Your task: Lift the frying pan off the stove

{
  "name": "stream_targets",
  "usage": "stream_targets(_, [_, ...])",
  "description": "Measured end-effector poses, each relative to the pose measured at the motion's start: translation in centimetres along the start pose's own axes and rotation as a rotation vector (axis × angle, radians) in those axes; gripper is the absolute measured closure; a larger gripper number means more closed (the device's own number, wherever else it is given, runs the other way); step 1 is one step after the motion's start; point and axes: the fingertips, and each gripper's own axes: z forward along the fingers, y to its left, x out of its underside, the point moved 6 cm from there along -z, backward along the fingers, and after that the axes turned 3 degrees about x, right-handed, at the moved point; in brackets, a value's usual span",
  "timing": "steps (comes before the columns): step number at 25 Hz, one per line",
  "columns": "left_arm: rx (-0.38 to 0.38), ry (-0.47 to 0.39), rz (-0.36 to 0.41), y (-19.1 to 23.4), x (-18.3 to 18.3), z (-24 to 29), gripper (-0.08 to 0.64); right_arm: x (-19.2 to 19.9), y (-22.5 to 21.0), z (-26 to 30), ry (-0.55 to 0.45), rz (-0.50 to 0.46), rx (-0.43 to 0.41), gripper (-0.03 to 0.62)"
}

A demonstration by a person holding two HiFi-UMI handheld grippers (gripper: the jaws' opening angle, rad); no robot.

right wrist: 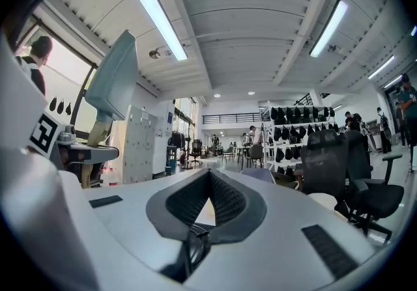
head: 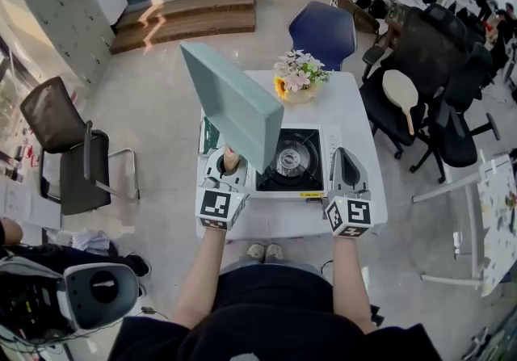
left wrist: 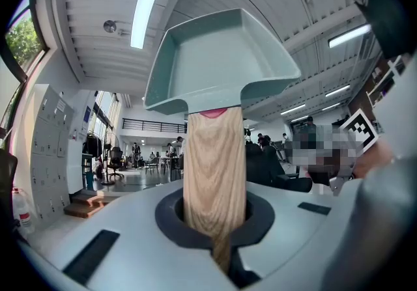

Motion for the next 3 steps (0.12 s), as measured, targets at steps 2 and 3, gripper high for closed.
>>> stream_targets(2, [-0.001,0.003,0.001,-0.11,0.0,0.06,0.546,0.03,-0.02,-0.01,0.0,0.001,-0.001,0.592])
stream_targets(3, [-0.001,0.005,0.002,-0.17,0.02,0.1,0.546,0.05,-0.03,-0.01,0.0,0.002,-0.001,0.591])
